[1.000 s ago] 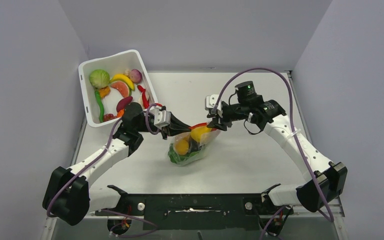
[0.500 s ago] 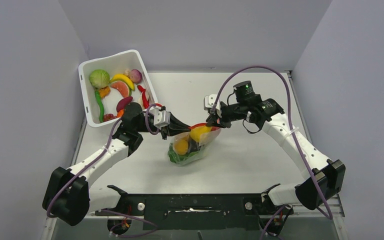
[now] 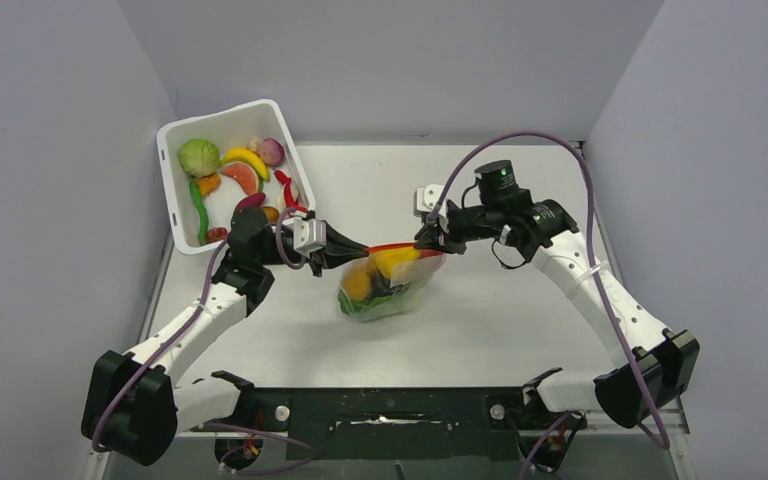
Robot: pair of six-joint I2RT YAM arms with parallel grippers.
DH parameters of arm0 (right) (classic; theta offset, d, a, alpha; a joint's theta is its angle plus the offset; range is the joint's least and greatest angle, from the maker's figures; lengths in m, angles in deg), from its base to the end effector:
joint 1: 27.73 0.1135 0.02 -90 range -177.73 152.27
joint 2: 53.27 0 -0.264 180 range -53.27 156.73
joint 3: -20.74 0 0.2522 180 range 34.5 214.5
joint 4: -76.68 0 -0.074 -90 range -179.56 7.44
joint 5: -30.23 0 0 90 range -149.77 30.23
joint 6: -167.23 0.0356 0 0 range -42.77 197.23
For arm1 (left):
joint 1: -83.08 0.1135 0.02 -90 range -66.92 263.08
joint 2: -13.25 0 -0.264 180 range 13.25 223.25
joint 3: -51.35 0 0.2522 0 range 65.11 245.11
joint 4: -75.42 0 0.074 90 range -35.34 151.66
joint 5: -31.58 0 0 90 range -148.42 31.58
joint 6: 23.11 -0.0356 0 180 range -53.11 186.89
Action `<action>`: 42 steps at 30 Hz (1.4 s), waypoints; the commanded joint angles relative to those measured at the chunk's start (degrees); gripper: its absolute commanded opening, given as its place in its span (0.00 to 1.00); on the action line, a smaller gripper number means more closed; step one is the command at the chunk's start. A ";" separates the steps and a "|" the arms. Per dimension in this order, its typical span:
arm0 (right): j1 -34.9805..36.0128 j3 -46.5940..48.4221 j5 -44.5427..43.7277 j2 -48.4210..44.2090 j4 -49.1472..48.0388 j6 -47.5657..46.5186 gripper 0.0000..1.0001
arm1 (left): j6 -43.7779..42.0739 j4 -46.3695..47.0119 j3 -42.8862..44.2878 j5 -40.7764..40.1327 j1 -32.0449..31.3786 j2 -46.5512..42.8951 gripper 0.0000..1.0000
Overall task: Place the food in the zip-top bag and seal the zipper
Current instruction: Zip the zipper food storage bag at the center of the board.
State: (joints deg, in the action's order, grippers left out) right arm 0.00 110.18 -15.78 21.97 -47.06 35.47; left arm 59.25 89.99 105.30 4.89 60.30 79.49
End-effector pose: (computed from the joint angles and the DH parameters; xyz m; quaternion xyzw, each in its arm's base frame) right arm 0.2285 0.1481 0.3639 -0.6079 0.6095 0.2937 0.4157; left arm 0.2182 -0.1261 0.3050 0.5199 0.4699 -0.4413 0.5605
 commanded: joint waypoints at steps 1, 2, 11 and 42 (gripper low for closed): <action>-1.32 0.92 -1.57 -1.87 -0.10 -0.80 0.00 | 2.19 6.79 -0.16 1.76 0.85 -1.64 0.00; -1.62 0.88 -2.13 -2.04 0.13 -0.85 0.00 | 2.19 6.81 -0.13 1.88 0.90 -1.70 0.00; -5.79 1.56 -10.22 -3.00 5.19 -0.90 0.00 | 0.75 4.67 -0.29 1.56 1.16 -2.41 0.00; -10.85 -0.33 -26.88 -7.92 10.03 14.14 0.00 | 9.33 15.04 -2.14 -5.72 -0.26 0.21 0.00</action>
State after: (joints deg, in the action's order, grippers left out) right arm -9.31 110.39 -34.36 18.91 -38.28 46.44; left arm 62.13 93.99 102.04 1.13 59.77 79.45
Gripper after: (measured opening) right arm 0.097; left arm 0.018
